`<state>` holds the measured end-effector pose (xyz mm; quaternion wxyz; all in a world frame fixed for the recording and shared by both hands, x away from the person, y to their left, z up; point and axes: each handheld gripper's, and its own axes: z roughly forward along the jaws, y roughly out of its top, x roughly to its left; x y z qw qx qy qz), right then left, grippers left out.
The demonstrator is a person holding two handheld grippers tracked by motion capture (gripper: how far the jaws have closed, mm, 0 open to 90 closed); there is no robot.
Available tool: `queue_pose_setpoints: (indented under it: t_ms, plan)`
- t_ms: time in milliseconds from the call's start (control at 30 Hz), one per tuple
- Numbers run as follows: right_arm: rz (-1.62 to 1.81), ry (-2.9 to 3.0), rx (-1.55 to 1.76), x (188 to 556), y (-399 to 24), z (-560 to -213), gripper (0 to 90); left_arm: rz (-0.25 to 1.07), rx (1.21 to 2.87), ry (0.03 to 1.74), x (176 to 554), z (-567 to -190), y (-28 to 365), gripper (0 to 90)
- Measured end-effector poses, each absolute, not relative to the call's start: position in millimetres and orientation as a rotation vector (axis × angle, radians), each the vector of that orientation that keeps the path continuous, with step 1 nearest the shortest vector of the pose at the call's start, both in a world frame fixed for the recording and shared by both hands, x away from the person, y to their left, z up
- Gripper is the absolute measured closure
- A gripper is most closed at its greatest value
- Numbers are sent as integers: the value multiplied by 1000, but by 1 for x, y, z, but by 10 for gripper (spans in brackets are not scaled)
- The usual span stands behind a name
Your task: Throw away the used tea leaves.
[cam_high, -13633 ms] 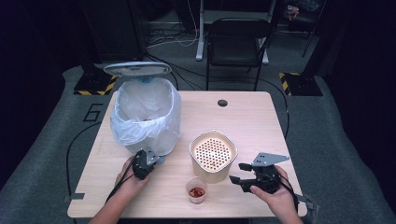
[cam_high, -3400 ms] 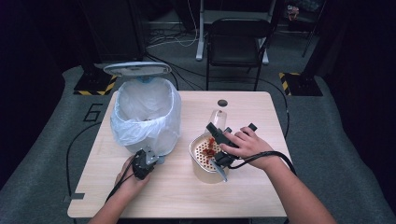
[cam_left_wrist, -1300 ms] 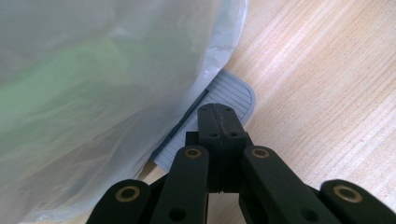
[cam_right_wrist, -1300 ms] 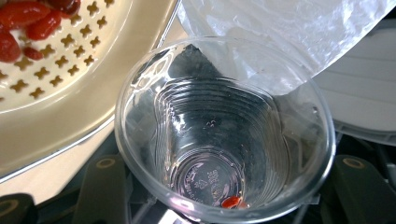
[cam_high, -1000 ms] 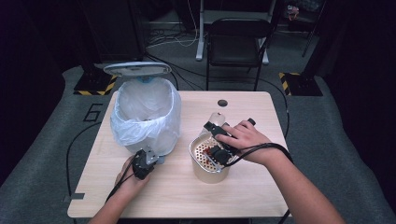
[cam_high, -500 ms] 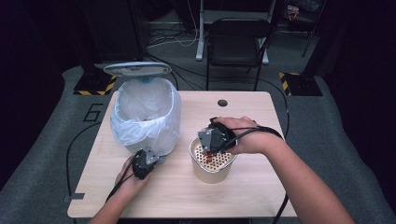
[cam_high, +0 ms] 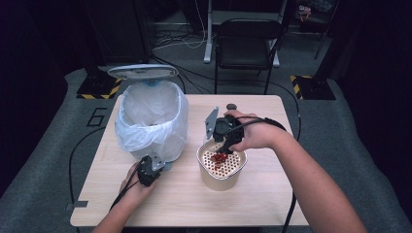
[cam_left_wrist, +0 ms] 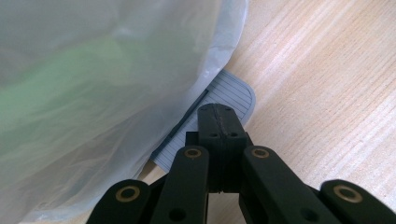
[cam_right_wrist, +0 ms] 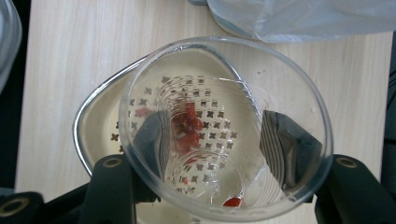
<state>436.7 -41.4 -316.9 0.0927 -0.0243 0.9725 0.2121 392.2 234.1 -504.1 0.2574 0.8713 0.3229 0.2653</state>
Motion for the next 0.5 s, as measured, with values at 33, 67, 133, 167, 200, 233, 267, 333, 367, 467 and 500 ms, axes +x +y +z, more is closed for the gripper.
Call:
queue_pose_setpoints:
  t_ms: [33,67,133,167,200,233,267,333,367,467,500]
  plan:
    - [636,2896,-47,438,-42,-316,431,713,2367,876,392,-504,234,900]
    - [652,2910,-11,439,-43,-314,432,714,2368,877,392,-504,234,900]
    - [562,2882,-80,445,-44,-304,433,712,2369,878,392,-504,234,900]
    - [560,2873,-74,445,-45,-303,434,711,2369,877,392,-503,235,900]
    - [633,2872,-38,445,-45,-306,435,717,2369,879,392,-503,235,900]
    - [589,2874,-59,447,-46,-301,436,721,2369,878,392,-503,235,900]
    - [601,2874,-57,447,-46,-300,437,721,2369,878,392,-503,235,900]
    - [628,2872,-48,448,-46,-298,439,721,2369,878,392,-503,235,900]
    - [643,2877,-45,448,-46,-296,439,721,2369,878,392,-503,235,900]
    - [756,2860,-17,449,-46,-290,438,720,2370,878,392,-503,235,900]
    - [728,2861,-23,450,-47,-283,438,720,2371,877,392,-503,235,900]
